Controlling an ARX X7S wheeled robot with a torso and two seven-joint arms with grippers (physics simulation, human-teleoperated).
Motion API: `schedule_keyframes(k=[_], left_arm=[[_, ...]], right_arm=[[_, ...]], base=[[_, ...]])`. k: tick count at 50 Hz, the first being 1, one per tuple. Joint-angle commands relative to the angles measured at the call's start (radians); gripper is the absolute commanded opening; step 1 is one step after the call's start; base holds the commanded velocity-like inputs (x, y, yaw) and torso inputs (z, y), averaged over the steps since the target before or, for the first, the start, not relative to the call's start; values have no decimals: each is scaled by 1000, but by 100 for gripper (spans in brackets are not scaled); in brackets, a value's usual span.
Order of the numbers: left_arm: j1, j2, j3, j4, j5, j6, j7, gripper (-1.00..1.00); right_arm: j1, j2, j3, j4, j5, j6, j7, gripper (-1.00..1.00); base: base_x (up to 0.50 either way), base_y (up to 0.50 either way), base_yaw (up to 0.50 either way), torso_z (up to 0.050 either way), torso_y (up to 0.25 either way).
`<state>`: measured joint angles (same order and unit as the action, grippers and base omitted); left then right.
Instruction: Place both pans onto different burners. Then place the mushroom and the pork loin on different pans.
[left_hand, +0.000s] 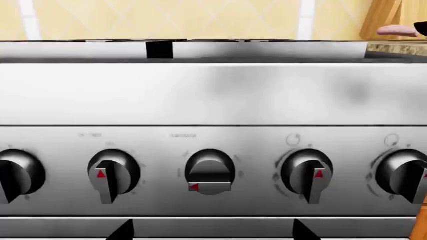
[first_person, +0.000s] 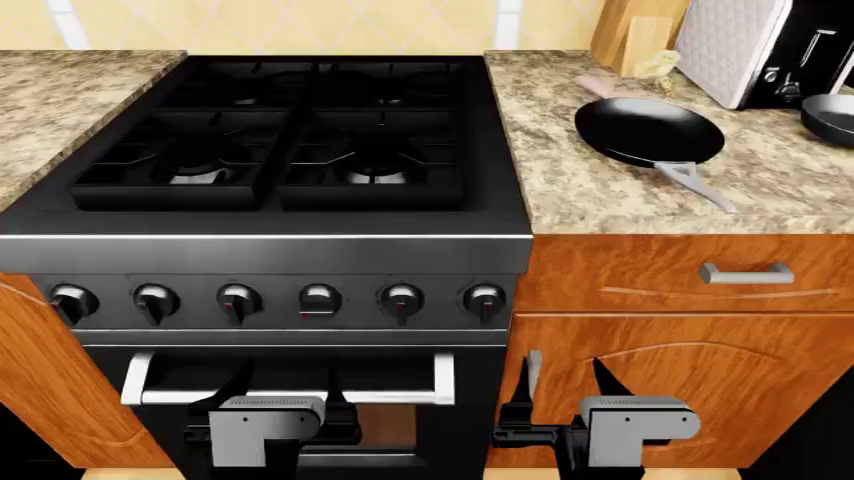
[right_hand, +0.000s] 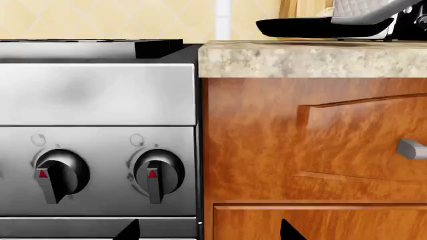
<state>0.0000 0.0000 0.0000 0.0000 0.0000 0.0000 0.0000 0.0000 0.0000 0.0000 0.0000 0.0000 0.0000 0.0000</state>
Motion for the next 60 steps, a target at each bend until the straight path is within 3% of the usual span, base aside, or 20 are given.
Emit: schedule_keyframes(k=[1,14,60], left_arm=[[-5,-15,23,-6,-7,10,-22,100],[-9,-53,89,-30,-9,30,-54,100],[-11,-109,164,-42,-74,59,-93,100]], right_arm=[[5,14,-13,2,24,11,24,100],[20,49,-84,36,5,-1,92,100],[27,96,-148,66,91,-8,136,100]], base=[[0,0,0,0,0],[0,0,0,0,0],[0,0,0,47,0]])
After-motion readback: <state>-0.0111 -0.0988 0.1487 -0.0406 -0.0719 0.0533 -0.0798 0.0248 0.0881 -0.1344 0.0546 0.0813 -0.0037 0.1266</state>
